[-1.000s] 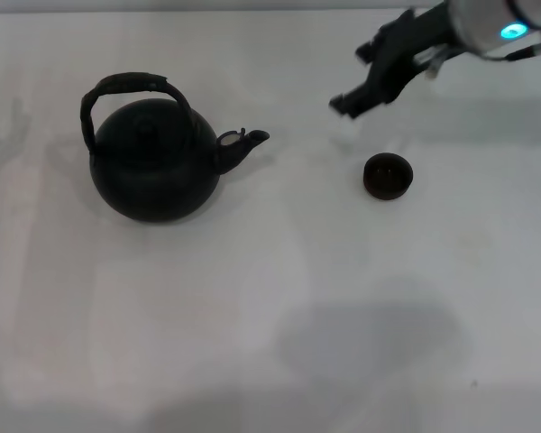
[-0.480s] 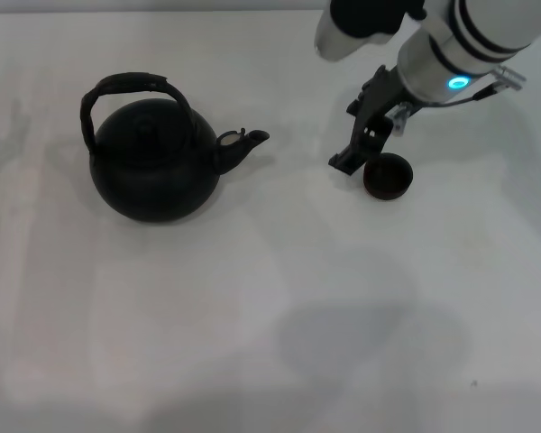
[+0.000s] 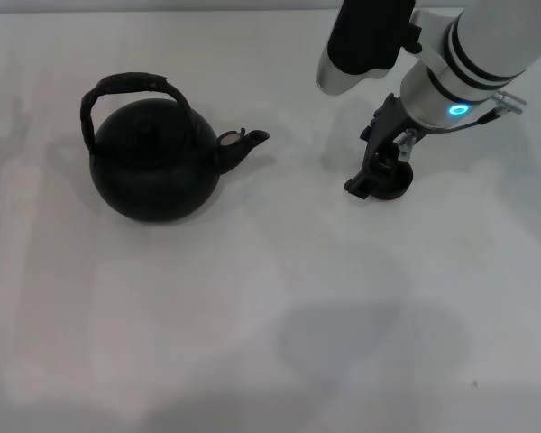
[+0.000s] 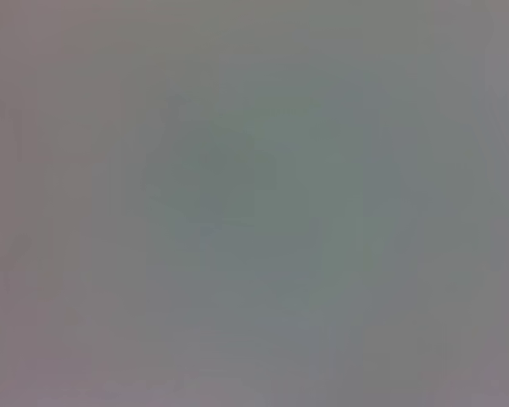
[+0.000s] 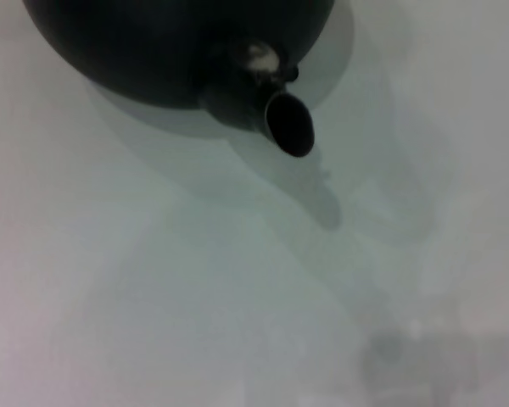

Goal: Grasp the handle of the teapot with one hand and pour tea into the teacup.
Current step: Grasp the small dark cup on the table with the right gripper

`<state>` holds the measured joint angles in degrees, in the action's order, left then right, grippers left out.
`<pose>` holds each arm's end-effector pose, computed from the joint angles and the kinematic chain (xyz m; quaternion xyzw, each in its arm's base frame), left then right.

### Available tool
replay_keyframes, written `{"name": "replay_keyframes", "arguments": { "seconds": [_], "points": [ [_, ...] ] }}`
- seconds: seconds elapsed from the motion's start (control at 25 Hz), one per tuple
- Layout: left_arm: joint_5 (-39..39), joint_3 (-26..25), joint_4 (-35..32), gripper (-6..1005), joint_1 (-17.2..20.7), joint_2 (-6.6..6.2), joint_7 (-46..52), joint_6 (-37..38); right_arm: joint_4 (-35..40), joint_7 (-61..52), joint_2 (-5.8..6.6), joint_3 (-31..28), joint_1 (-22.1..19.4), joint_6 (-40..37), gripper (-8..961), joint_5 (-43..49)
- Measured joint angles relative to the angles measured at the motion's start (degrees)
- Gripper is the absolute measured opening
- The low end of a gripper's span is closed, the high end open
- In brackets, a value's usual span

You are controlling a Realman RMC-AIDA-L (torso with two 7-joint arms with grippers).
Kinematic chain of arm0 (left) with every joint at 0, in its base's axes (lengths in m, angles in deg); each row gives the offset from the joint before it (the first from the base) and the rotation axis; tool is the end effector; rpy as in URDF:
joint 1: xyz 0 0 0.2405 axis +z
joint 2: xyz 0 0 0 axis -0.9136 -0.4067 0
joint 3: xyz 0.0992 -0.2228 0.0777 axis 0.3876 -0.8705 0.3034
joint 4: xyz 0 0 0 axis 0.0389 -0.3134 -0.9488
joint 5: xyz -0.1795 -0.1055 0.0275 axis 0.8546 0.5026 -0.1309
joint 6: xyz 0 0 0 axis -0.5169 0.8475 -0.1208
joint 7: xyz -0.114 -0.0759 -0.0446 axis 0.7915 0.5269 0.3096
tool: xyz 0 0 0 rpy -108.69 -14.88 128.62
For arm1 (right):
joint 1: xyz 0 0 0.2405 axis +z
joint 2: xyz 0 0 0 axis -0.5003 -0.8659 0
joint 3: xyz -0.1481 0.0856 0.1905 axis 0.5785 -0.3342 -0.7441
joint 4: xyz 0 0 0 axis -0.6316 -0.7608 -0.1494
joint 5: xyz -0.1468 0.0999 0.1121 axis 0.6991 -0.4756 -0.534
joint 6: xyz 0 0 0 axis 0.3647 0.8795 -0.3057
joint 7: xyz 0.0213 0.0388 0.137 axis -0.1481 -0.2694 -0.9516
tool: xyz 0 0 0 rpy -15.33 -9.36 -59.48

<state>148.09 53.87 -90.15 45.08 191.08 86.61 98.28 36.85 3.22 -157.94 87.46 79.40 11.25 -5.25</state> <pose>-0.3614 0.3032 0.0162 -0.5706 -0.3283 -0.3776 0.6512 0.1659 0.3886 -0.0729 -0.9449 0.1355 -0.2582 0.1485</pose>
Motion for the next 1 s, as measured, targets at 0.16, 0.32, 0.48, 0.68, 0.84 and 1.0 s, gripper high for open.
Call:
{"name": "replay_keyframes", "arguments": {
  "seconds": [0.16,0.32,0.48,0.68,0.84,1.0],
  "points": [
    [0.0,-0.44,0.02,888,-0.08,0.0,0.0,-0.02,-0.35,-0.01,0.04,0.27,-0.06,-0.64,816,0.34],
    [0.0,-0.61,0.02,888,-0.09,0.05,0.0,-0.02,-0.49,-0.03,0.04,0.3,-0.42,-0.71,812,1.29],
    [0.0,-0.62,0.02,887,-0.09,-0.01,0.0,-0.02,-1.79,-0.05,0.0,0.34,-0.31,-0.68,808,1.55],
    [0.0,-0.62,0.02,887,-0.09,-0.01,0.01,-0.02,-2.46,-0.35,0.06,0.34,-0.3,-0.21,803,1.58],
    [0.0,-0.61,0.02,887,-0.09,0.0,0.01,-0.01,-2.49,-0.97,0.16,0.35,-0.43,0.36,798,2.5],
    [0.0,-0.62,0.02,887,-0.09,0.0,0.02,-0.02,-2.42,-1.57,0.12,0.38,-0.41,1.33,794,2.94]
  ]
}}
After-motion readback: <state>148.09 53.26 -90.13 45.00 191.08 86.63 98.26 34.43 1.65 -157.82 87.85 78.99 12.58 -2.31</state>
